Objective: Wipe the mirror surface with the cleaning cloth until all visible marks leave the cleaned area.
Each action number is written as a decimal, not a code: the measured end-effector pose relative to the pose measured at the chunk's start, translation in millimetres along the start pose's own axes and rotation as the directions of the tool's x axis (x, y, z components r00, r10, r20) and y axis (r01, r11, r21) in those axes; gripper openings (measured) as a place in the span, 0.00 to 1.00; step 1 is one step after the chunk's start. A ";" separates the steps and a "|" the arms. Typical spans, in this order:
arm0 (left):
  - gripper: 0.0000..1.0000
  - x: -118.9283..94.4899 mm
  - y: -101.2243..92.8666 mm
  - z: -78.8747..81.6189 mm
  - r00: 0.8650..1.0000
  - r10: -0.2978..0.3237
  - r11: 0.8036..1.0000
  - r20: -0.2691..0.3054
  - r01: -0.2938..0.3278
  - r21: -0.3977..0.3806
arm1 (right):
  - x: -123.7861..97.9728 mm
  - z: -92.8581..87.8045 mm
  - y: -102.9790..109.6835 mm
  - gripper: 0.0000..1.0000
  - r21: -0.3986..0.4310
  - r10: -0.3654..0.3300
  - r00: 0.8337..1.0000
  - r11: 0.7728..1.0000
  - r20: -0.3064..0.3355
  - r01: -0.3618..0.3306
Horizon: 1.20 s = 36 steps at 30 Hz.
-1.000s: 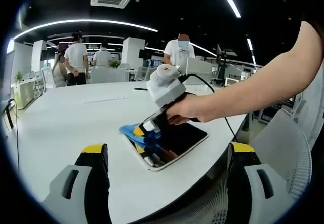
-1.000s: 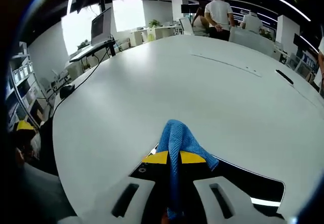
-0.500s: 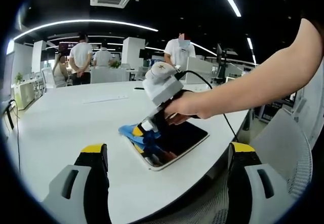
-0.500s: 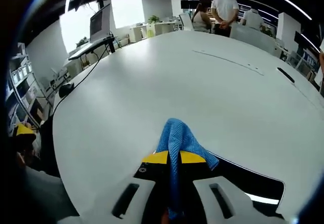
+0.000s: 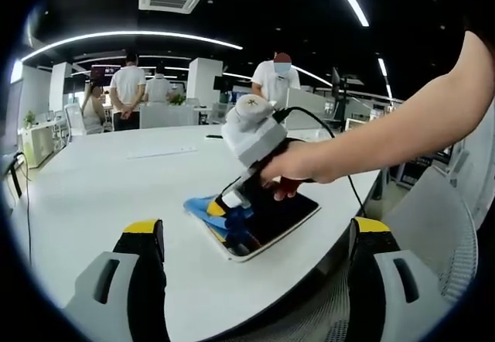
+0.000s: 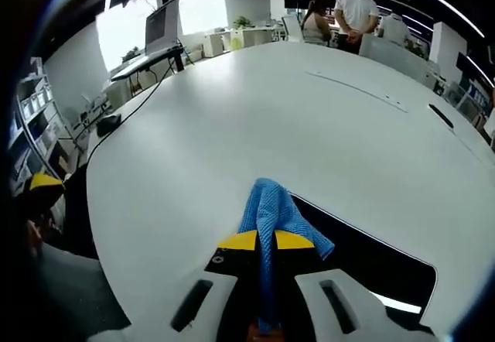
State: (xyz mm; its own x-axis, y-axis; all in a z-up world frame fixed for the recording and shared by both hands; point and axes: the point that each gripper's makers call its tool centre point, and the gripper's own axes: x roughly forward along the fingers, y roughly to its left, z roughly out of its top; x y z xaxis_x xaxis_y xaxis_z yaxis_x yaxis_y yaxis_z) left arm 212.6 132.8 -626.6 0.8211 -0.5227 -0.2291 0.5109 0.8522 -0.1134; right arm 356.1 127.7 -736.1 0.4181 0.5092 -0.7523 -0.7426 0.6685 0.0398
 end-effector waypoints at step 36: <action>0.97 0.2 -5.0 -7.3 0.998 -0.043 0.999 -0.053 0.043 -0.009 | -7.0 -8.9 12.2 0.00 -0.032 0.028 1.000 0.999 -0.006 -0.028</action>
State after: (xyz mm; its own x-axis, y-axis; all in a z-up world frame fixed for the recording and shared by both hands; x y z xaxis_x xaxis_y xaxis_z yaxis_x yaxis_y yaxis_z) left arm 208.3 128.6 -633.2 0.7837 -0.5572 -0.2746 0.5432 0.8291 -0.1321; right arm 339.4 127.4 -736.2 0.3941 0.5241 -0.7550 -0.7704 0.6364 0.0396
